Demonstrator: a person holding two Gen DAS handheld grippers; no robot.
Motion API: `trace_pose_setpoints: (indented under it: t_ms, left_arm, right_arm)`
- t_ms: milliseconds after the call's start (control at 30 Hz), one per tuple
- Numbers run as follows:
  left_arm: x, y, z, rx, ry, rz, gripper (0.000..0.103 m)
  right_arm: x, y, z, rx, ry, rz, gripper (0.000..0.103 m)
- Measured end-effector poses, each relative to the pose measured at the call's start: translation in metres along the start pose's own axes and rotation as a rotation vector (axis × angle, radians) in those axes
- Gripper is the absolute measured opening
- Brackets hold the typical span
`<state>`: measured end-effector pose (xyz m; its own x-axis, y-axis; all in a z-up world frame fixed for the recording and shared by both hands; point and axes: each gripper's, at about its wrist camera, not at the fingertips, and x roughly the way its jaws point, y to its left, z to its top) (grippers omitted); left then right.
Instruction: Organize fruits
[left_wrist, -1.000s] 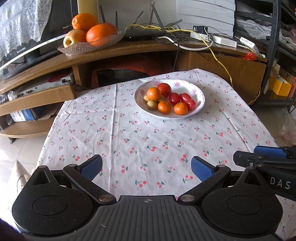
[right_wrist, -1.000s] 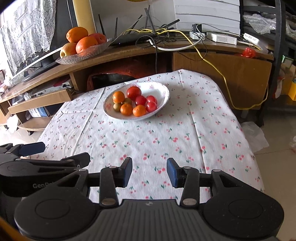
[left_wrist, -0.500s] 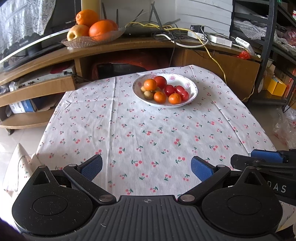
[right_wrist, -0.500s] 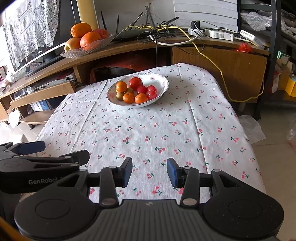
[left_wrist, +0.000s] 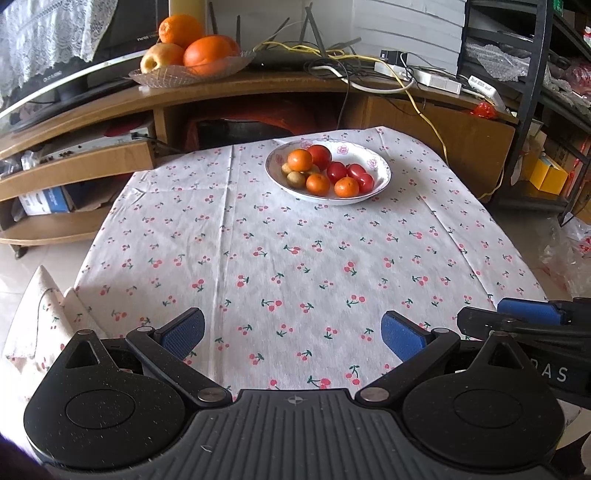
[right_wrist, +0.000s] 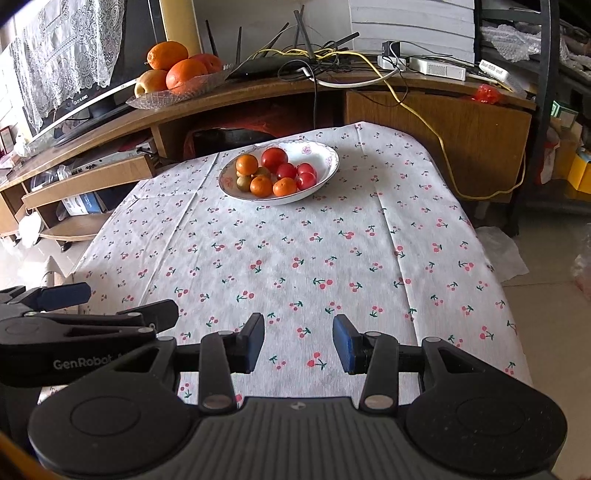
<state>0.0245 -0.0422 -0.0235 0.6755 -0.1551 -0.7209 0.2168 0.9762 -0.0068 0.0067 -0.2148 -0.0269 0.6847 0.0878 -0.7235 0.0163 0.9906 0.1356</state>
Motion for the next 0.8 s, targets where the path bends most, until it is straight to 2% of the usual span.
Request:
trace_pose_setpoints:
  t_ms: [500, 800]
  left_arm:
    - [-0.0050, -0.0006, -0.0030, -0.005, -0.011, -0.002, 0.103]
    - [-0.0092, -0.0047, -0.0025, 0.019, -0.033, 0.022, 0.103]
  right_arm:
    - [-0.0019, -0.0001, -0.0018, 0.001, -0.002, 0.000, 0.043]
    - [-0.0023, 0.0000, -0.0017, 0.003, -0.005, 0.004, 0.043]
